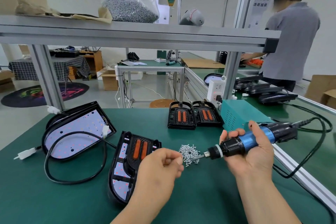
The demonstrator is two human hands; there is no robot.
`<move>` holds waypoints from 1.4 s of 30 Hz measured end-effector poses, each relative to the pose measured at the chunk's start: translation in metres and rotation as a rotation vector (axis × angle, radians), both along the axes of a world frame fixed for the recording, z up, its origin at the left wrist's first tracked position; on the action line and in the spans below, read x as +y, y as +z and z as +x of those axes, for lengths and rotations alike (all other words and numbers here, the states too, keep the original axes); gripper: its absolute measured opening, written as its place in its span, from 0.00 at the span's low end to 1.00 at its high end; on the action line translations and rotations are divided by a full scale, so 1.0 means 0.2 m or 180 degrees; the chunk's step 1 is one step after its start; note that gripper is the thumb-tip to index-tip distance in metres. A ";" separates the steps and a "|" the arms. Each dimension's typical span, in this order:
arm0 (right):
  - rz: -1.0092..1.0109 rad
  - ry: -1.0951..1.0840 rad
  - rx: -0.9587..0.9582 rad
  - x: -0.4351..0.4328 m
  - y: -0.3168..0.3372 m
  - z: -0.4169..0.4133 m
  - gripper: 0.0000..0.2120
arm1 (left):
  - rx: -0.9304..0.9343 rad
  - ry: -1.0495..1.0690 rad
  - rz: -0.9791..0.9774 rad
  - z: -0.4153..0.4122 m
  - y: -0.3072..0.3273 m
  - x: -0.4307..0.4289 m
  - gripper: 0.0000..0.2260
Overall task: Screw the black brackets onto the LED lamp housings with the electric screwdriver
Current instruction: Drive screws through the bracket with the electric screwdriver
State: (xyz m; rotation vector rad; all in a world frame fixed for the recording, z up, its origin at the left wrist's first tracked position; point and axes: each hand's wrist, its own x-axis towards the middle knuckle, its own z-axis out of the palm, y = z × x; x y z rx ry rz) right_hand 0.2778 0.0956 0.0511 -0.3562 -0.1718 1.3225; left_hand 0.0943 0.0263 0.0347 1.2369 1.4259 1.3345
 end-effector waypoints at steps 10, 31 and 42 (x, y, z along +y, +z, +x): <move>0.0407 -0.0018 0.0252 -0.03 0.03 -0.04 0.12 | -0.2549 -0.0201 -0.0827 0.01 0.03 0.00 0.07; 0.0556 0.0047 -0.0063 -0.09 0.08 -0.10 0.09 | -0.2107 -0.0310 -0.0883 0.00 0.02 0.01 0.10; 0.1820 0.0505 -0.1118 -0.21 0.18 -0.16 0.15 | -0.2599 -0.0014 -0.0893 -0.03 0.05 0.04 0.07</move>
